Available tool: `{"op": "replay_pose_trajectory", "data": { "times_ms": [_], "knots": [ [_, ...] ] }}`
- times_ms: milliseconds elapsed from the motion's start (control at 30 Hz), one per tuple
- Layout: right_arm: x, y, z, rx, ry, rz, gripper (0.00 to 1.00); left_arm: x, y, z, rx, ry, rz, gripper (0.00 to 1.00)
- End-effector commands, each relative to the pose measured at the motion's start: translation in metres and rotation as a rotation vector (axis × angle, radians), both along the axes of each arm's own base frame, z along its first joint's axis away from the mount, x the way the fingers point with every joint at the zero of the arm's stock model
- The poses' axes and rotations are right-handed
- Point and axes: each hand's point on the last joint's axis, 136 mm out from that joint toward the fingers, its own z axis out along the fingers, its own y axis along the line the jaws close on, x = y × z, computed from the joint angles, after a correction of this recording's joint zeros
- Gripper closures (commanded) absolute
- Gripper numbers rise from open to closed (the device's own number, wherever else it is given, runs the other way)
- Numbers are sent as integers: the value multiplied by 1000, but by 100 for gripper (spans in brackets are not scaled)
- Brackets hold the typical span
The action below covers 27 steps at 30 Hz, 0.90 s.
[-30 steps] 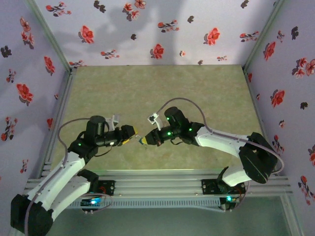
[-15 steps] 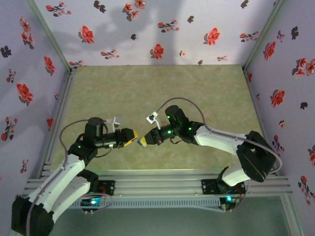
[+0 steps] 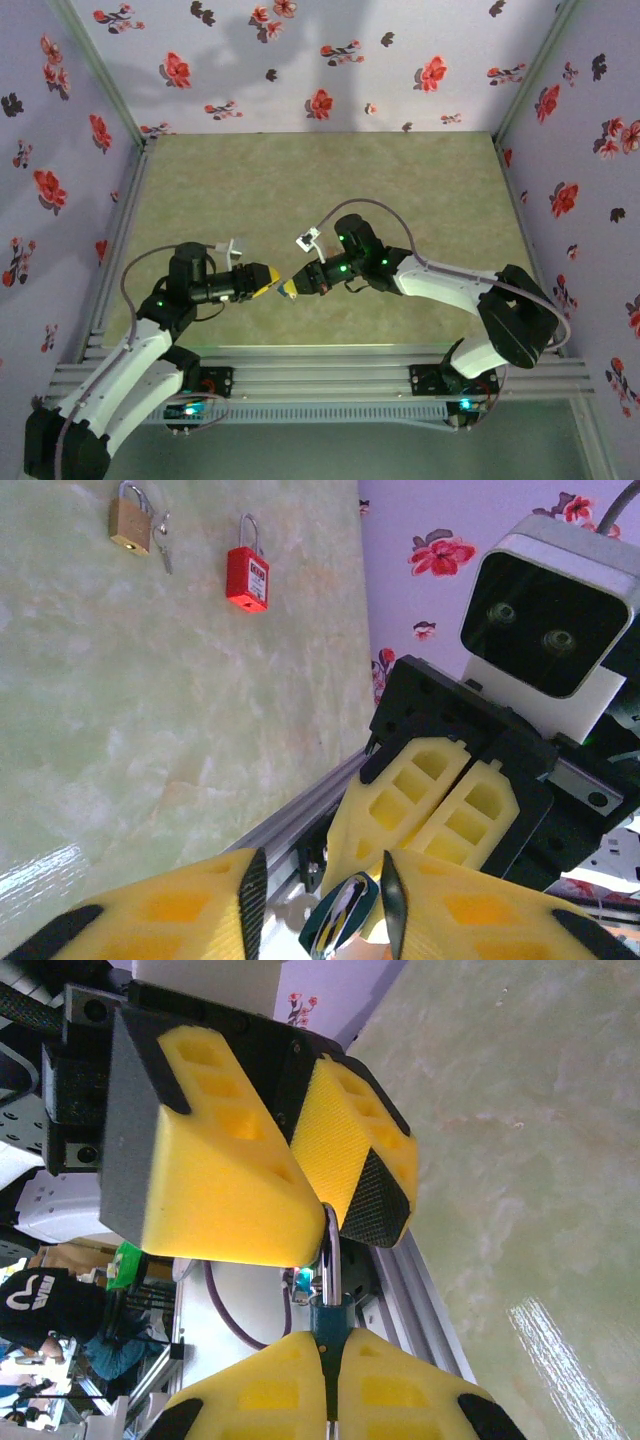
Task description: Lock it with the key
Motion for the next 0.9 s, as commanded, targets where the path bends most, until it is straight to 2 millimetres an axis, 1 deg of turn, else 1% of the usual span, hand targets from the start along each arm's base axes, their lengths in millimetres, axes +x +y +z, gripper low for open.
{"op": "replay_pose_trajectory", "data": {
  "times_ms": [0,167,433,600,867],
  "knots": [
    [0,1,4,25,11,16,100,-3,0,7,-36,-30,-21,63],
    [1,1,3,23,15,15,100,-5,1,11,-44,-50,-22,64],
    [-1,1,4,29,20,24,100,-5,3,9,-33,-53,-16,72],
    [-2,0,7,39,24,28,100,-5,4,9,-33,-61,-14,74],
    [-2,1,10,55,36,35,100,-7,6,12,-40,-77,-12,81]
  ]
}}
